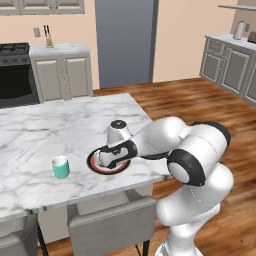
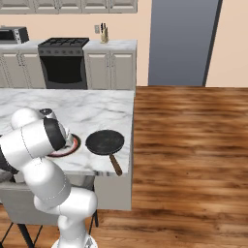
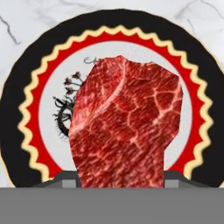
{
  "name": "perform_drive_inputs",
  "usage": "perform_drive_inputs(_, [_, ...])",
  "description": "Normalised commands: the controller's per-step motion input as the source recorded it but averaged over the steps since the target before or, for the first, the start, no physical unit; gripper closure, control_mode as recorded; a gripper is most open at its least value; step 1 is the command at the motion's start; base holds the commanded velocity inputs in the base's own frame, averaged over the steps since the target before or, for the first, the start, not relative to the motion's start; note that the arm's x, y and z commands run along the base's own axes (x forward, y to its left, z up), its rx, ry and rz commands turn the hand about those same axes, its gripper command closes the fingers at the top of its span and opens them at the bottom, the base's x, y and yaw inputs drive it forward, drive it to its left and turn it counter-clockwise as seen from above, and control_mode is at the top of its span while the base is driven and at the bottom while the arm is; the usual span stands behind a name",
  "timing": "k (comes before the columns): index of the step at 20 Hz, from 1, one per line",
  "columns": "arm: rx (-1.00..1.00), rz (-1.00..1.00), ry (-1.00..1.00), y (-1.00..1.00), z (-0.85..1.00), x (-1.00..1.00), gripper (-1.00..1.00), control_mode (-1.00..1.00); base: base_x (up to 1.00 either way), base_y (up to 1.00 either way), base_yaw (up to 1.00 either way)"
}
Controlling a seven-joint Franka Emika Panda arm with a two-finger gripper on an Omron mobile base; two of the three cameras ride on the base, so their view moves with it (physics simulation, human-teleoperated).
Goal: Pick up the pan with the steak in it and place it on the dining table. Then place the steak on the plate.
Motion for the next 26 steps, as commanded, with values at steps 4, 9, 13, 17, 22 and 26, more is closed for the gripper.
perform_drive_inputs(4, [0.0,0.0,0.0,0.0,0.02,0.01,-1.0,-1.0,0.0,0.0,0.0])
perform_drive_inputs(9, [0.01,-0.03,0.0,0.0,0.22,0.0,-1.0,-1.0,0.0,0.0,0.0])
perform_drive_inputs(13, [0.04,-0.02,0.0,0.0,0.43,0.02,-1.0,-1.0,0.0,0.0,0.0])
perform_drive_inputs(17, [0.04,0.0,0.0,0.0,0.6,-0.2,-1.0,-1.0,0.0,0.0,0.0])
perform_drive_inputs(22, [0.06,0.02,-0.11,-0.07,0.64,-0.59,-1.0,-1.0,0.0,0.0,0.0])
perform_drive_inputs(26, [0.05,0.06,-0.31,-0.07,0.65,-0.65,-1.0,-1.0,0.0,0.0,0.0])
